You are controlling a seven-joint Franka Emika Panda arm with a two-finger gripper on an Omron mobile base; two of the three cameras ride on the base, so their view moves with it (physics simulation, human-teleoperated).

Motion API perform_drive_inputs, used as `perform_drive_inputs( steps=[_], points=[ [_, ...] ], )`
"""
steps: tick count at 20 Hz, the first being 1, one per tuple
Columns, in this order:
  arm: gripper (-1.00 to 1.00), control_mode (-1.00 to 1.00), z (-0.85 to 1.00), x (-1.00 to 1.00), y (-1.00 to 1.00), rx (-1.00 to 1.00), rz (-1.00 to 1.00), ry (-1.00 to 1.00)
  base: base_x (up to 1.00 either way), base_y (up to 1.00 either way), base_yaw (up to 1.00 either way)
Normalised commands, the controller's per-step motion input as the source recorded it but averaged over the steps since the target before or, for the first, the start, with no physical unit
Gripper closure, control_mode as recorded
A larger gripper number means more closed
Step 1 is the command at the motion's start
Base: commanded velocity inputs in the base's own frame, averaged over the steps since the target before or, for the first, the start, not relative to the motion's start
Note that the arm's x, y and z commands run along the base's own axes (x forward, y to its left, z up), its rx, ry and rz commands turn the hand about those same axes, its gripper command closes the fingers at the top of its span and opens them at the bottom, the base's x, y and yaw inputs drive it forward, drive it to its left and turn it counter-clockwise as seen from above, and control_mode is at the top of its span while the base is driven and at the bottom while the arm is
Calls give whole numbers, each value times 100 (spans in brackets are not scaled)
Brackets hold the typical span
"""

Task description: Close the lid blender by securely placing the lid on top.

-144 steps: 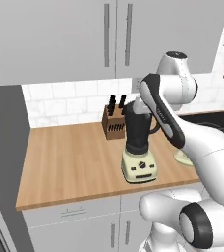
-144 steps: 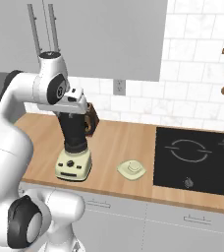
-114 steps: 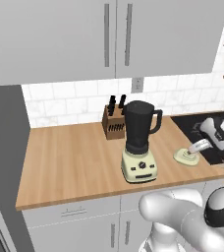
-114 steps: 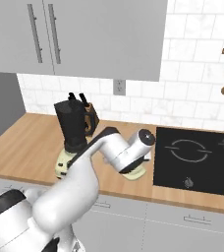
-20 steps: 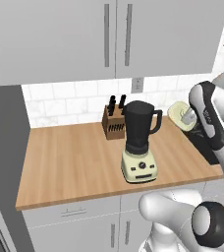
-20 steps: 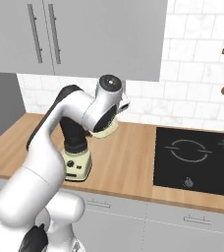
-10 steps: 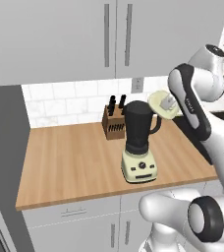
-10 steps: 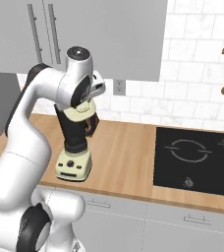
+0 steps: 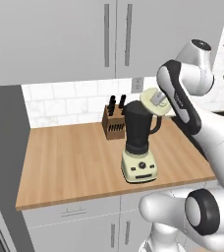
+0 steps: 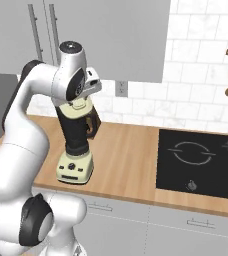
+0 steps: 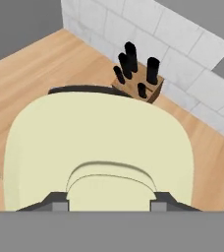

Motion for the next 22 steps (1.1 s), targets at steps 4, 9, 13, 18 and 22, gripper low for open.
perform_drive_inputs(
  steps=[4,9,13,18,22],
  points=[
    [100,-100,0,29,34,-2,-9,12,0,0,0],
    [100,-100,0,9,14,-3,-11,5,0,0,0],
    [100,-100,0,12,10,-2,-9,2,0,0,0],
    [100,-100,-3,9,16,0,-3,0,0,0,0],
    [100,-100,-5,20,10,0,0,0,0,0,0]
  ],
)
